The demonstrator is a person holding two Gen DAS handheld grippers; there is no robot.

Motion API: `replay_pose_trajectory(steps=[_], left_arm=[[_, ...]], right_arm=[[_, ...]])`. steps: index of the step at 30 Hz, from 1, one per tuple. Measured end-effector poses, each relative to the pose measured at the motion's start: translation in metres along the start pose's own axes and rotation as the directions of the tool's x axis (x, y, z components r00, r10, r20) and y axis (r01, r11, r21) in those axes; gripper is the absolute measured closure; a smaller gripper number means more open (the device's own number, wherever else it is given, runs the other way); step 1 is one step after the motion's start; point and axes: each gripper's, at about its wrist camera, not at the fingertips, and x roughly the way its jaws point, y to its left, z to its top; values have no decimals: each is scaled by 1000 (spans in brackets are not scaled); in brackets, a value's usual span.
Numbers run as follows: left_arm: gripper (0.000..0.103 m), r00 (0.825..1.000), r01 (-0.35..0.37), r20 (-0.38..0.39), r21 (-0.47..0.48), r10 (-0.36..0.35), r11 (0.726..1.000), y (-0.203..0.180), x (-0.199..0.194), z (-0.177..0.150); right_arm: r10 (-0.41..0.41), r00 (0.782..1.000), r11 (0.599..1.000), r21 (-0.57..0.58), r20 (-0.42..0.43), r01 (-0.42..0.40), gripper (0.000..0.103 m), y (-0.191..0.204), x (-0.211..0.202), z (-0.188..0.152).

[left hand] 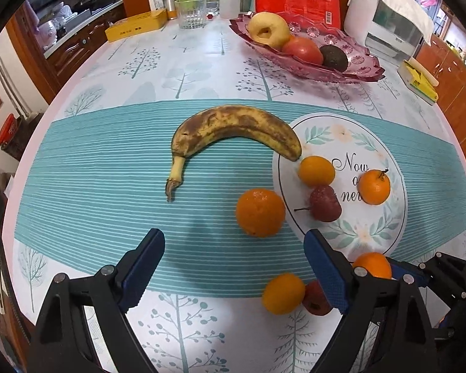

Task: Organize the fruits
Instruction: 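Grasp a large orange with the left tool while the right tool grasps another orange, then carry both held oranges up and into the pink bowl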

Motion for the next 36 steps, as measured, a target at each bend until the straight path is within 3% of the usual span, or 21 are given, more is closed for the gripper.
replay_pose_trajectory(steps=[3, 10, 18, 21, 29, 36], left_arm=[[14, 1000, 5, 2, 3, -5, 1000, -1, 3, 3], [36, 998, 51, -44, -37, -53, 998, 3, 21, 11], [50, 987, 129, -82, -86, -136, 988, 5, 40, 11], [63, 982, 159, -90, -85, -166, 984, 1, 44, 12], [66, 987, 145, -68, -40, -148, 989, -6, 37, 17], [66, 989, 147, 16, 28, -147, 989, -18, -11, 33]], right_arm=[[1, 1000, 1000, 18, 5, -1, 64, -2, 2, 2], [1, 1000, 997, 77, -5, -1, 67, -11, 9, 7], [3, 1000, 993, 118, -1, -3, 68, -19, 8, 7], [-6, 1000, 990, 144, 2, 6, 68, -26, 6, 7], [-11, 1000, 982, 189, 27, 6, 68, -39, -6, 10], [-17, 993, 982, 188, 114, -5, 68, -41, -39, 30]])
